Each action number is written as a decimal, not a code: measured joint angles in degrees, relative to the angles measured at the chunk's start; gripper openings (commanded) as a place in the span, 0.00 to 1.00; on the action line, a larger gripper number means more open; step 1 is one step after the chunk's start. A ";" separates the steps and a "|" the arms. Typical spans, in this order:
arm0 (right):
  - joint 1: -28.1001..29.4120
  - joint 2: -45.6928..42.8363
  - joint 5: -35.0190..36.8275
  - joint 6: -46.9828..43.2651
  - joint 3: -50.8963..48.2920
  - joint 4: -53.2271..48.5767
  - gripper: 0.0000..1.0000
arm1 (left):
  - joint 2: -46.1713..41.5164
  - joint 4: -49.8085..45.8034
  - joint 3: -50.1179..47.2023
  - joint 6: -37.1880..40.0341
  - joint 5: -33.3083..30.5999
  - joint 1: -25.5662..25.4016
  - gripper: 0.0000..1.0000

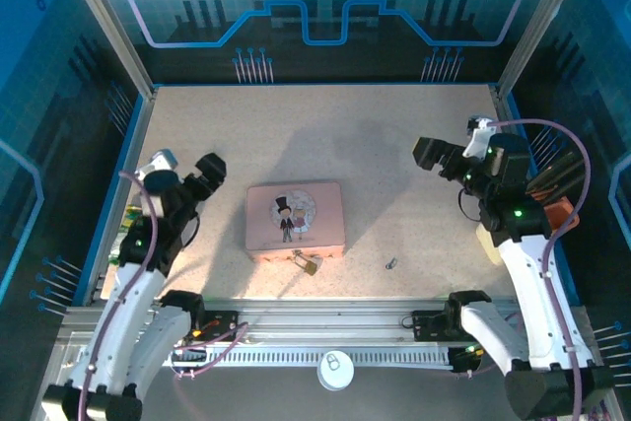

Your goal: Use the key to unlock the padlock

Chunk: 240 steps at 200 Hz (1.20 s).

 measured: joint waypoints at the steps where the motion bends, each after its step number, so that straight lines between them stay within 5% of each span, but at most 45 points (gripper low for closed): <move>1: 0.22 -0.07 0.04 0.04 0.04 -0.22 1.00 | 0.26 -0.28 0.17 0.02 0.13 -0.11 0.99; 46: 15.82 -3.58 10.16 5.51 0.15 -13.79 1.00 | 9.73 -5.88 6.45 2.60 3.50 -18.53 0.99; 71: 22.80 -4.57 15.82 10.84 -2.10 -17.84 0.95 | 14.95 -6.47 7.39 3.04 4.17 -23.39 0.99; 150: 34.51 -5.97 18.78 31.17 -21.53 -20.98 0.78 | 21.20 -7.34 9.73 4.55 2.99 -28.52 0.99; 240: 42.36 1.27 18.23 43.12 -27.80 -14.99 0.64 | 21.38 -3.67 9.73 3.87 0.85 -28.52 0.99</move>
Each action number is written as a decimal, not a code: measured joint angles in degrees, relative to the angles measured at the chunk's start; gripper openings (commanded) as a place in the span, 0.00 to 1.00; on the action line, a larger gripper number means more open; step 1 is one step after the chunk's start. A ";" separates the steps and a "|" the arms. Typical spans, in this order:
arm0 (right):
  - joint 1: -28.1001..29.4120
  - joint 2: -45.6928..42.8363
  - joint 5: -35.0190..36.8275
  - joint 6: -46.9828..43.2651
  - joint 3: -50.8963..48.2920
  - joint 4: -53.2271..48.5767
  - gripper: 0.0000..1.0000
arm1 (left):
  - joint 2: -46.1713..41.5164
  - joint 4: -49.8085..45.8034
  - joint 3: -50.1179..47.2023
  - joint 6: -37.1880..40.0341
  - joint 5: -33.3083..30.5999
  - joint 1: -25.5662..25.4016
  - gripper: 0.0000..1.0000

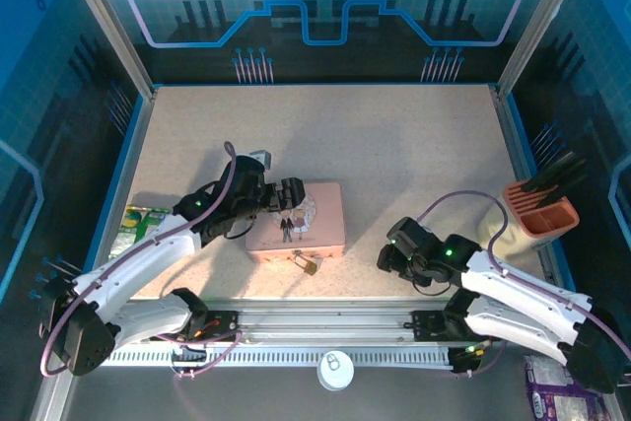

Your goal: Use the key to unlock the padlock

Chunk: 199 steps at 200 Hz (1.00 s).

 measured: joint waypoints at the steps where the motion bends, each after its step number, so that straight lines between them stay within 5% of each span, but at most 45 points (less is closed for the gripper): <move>1: 0.00 0.02 -0.02 0.04 -0.04 0.07 0.64 | 0.00 0.04 0.00 0.00 0.00 0.00 0.99; 103: 0.26 5.81 0.87 3.28 -2.89 7.72 0.42 | 0.11 0.33 0.00 0.02 -0.02 0.00 0.99; 199: 0.26 12.35 2.01 3.74 -2.75 10.25 0.32 | 0.33 0.61 0.00 -0.07 -0.13 0.00 0.99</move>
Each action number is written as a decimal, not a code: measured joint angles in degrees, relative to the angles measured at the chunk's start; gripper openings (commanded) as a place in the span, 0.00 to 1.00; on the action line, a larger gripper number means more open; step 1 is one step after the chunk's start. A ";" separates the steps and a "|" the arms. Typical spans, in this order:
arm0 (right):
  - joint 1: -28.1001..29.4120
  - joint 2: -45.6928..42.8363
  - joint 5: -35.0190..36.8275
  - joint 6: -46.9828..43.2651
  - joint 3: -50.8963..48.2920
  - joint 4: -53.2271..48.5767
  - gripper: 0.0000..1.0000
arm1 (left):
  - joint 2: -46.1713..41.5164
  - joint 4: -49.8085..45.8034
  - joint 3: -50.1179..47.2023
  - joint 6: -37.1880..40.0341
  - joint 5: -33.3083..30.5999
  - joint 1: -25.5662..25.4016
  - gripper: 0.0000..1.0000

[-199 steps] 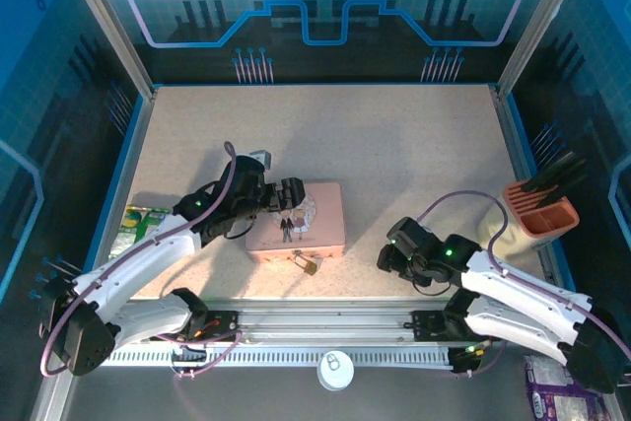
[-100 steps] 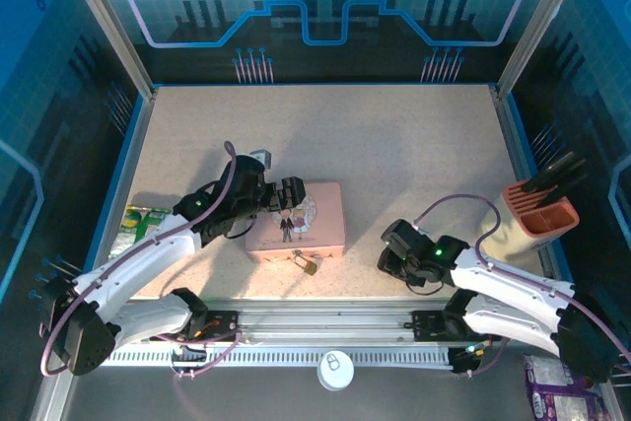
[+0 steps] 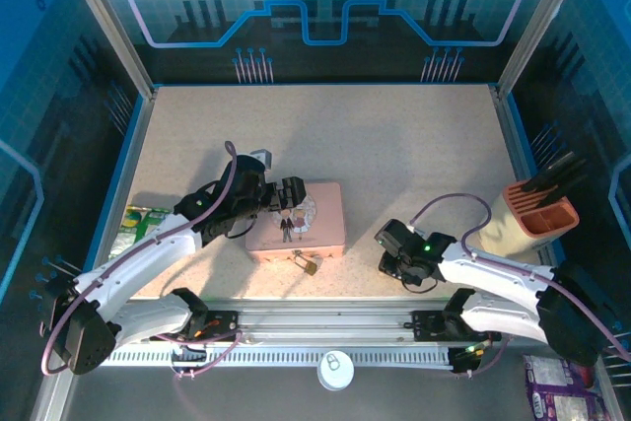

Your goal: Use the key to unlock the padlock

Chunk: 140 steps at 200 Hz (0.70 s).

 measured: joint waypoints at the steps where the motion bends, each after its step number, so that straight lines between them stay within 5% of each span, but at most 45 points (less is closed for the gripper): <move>1: 0.00 0.00 0.00 0.02 -0.02 -0.02 0.32 | 0.00 0.00 0.00 0.00 -0.02 0.00 0.99; 140: 0.00 4.44 0.63 -1.11 2.47 -2.38 0.19 | 0.15 0.59 0.00 -0.39 -0.28 0.00 0.99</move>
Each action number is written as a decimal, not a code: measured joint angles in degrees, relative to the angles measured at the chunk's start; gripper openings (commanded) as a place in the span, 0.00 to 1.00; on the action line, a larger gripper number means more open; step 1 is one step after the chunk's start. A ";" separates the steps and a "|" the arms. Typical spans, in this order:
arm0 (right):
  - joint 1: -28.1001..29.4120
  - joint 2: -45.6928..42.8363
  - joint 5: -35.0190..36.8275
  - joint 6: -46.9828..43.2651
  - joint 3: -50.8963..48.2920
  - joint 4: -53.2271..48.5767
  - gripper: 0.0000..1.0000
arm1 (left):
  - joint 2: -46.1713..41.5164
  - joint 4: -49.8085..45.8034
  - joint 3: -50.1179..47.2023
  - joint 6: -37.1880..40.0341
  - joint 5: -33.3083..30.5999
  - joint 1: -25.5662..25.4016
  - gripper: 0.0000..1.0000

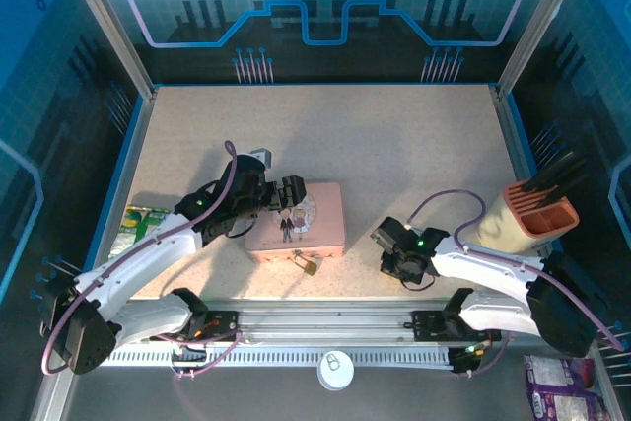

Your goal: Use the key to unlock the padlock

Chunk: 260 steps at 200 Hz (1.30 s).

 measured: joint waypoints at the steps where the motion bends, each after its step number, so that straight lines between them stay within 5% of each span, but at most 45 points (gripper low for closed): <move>1: 0.00 0.00 0.00 0.00 0.02 0.00 0.19 | 0.00 0.00 0.00 0.00 0.00 0.00 0.99; 130: 0.00 -0.72 0.24 -2.58 0.55 5.03 0.00 | 1.44 0.07 0.00 -0.66 -0.17 0.00 0.99; 260: -0.17 -19.58 3.80 -13.35 -4.83 14.27 0.00 | 3.67 0.55 2.25 -3.04 4.20 0.00 0.99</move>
